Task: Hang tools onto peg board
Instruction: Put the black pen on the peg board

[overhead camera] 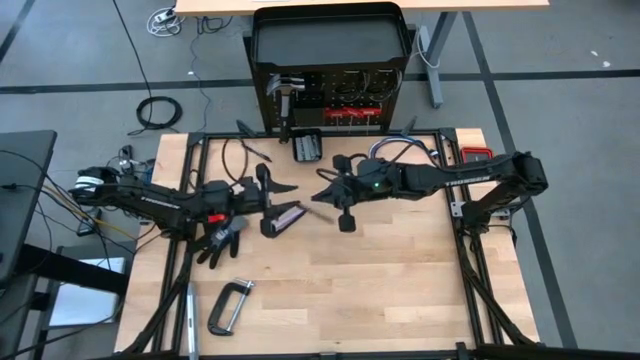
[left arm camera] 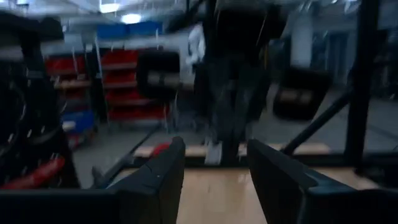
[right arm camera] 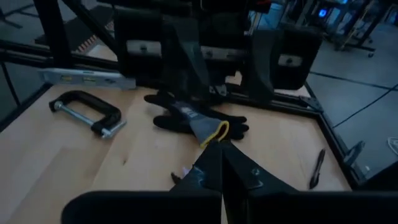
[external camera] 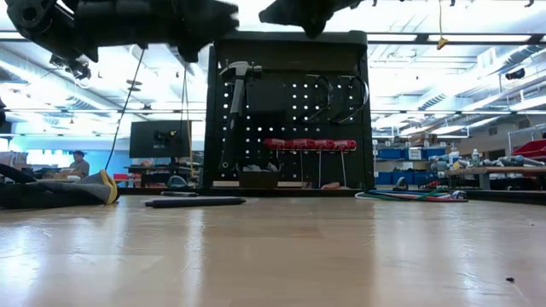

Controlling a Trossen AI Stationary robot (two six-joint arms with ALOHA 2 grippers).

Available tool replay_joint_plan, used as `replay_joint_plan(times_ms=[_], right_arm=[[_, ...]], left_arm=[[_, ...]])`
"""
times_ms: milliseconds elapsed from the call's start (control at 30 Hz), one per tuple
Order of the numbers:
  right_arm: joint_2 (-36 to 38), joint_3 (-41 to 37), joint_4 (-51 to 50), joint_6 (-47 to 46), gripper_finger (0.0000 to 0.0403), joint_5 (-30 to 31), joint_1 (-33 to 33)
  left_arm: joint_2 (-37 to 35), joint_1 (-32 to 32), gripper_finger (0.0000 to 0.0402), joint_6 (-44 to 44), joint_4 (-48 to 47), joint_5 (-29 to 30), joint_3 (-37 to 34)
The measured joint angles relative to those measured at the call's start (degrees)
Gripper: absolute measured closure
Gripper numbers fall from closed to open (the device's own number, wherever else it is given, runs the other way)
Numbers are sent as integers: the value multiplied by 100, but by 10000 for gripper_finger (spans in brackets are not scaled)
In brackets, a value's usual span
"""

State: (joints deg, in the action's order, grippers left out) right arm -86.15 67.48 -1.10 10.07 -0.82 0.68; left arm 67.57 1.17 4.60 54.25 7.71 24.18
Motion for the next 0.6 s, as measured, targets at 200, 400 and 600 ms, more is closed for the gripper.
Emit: replay_joint_plan(times_ms=[200, 400, 600], right_arm=[[-3, -2, 132, 0, 397, 108, -1], [-266, -33, -154, -497, 384, 529, -30], [-1246, -458, 130, -1041, 331, 1686, -79]], left_arm=[[-2, 2, 220, -20, -88, -101, 2], [-2, 0, 220, -223, -1211, 242, 2], [0, -7, 220, -341, -2285, 977, 2]])
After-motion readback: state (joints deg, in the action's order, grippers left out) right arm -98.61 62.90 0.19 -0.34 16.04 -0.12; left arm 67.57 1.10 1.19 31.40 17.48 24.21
